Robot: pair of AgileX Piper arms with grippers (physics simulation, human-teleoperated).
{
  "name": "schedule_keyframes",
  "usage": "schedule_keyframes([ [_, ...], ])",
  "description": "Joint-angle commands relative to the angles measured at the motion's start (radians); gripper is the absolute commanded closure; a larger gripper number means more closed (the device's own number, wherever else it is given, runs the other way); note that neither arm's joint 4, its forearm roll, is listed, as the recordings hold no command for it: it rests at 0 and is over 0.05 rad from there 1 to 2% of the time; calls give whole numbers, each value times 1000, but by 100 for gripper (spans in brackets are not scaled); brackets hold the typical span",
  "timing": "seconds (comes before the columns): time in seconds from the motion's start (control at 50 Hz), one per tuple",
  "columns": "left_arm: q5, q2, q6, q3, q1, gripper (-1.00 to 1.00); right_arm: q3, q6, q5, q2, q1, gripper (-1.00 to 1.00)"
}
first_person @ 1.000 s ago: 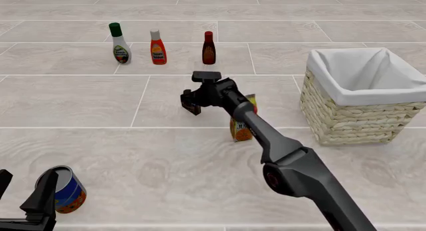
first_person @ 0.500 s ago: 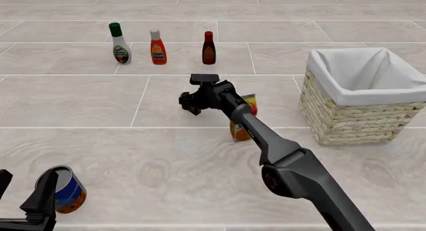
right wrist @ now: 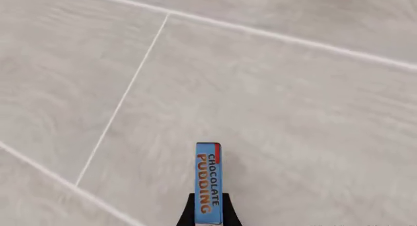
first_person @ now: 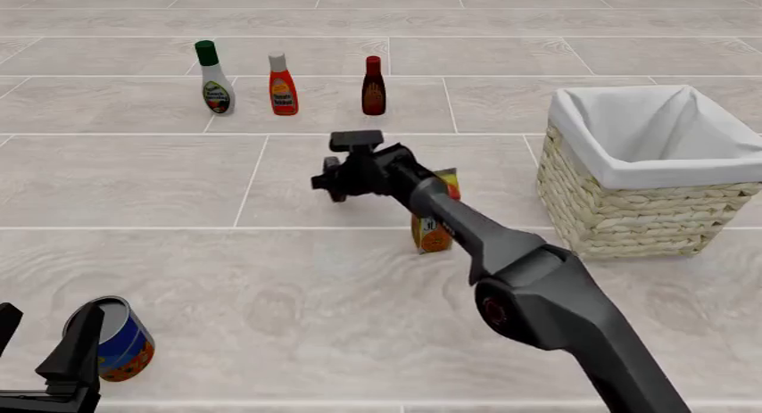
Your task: Pick the chocolate pudding and place it in the basket.
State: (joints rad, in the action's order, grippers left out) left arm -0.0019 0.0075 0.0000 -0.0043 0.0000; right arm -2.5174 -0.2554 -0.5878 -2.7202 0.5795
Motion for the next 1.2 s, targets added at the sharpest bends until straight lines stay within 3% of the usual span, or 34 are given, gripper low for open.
schedule_keyframes([
  [0.02,0,0,0,0,0,-100,252,-2,137,137,32,100],
  [0.48,0,0,0,0,0,-100,602,-17,309,366,94,100],
  [0.7,0,0,0,0,0,-100,769,17,348,533,135,100],
  [1.02,0,0,0,0,0,-100,894,36,348,709,189,100],
  [1.2,0,0,0,0,0,-100,910,45,327,772,189,100],
])
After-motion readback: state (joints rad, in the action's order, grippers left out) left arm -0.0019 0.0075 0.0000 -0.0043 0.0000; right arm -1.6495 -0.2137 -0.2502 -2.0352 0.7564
